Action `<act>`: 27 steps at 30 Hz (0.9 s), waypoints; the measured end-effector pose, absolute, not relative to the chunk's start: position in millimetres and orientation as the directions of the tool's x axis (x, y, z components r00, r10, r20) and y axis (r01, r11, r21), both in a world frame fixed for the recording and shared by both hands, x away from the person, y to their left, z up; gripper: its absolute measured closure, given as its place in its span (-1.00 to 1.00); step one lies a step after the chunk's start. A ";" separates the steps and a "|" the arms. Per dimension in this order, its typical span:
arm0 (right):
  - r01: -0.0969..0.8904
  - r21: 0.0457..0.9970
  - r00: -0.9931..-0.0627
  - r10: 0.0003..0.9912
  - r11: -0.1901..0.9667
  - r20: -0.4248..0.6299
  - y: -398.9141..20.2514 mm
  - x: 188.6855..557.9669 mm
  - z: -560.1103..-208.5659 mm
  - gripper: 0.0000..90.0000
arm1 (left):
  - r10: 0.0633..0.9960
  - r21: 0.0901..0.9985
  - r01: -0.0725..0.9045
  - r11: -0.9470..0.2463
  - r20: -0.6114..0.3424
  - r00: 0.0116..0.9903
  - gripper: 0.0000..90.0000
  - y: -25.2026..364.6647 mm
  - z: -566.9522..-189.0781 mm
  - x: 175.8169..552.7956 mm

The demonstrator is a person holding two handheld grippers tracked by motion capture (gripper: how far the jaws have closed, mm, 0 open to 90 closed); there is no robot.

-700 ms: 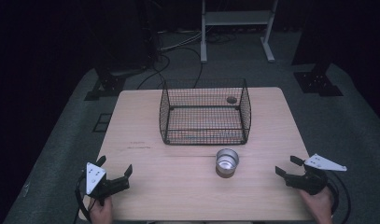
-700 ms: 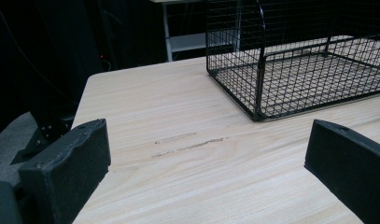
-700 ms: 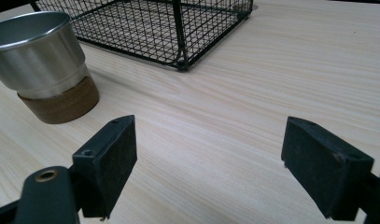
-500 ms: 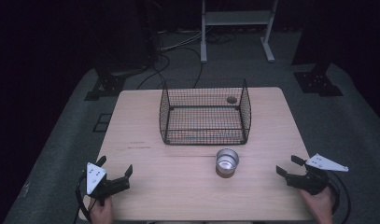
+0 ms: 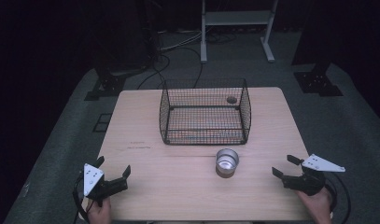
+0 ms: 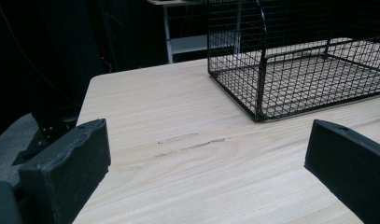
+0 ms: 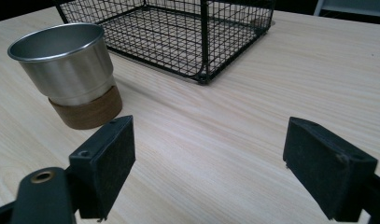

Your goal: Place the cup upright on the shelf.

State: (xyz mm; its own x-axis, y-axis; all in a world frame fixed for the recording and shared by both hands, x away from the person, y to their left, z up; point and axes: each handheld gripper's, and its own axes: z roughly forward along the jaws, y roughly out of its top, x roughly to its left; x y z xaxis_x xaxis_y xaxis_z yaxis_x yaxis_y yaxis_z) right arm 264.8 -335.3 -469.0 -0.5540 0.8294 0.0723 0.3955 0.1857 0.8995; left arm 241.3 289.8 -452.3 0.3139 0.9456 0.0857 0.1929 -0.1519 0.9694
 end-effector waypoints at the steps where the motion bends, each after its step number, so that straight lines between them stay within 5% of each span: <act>1: 0.392 0.900 -0.558 0.827 0.191 0.067 -334.6 264.8 -468.5 -0.65 | 0.945 0.969 0.193 -0.153 0.087 0.315 -1.00 289.5 -452.2 241.2; 27: 0.348 0.893 -0.650 0.760 0.285 0.011 -297.8 261.1 -456.6 -0.71 | 0.943 0.969 0.190 -0.160 0.094 0.319 -1.00 287.3 -451.5 241.0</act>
State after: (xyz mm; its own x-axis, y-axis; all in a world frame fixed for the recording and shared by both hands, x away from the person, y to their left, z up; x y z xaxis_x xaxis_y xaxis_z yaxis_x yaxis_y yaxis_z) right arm 261.1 -297.8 -456.6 -0.6500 0.7598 0.0110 0.3485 0.2852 0.8929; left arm 241.0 287.3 -451.5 0.3185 0.9433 0.0936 0.1898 -0.1602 0.9687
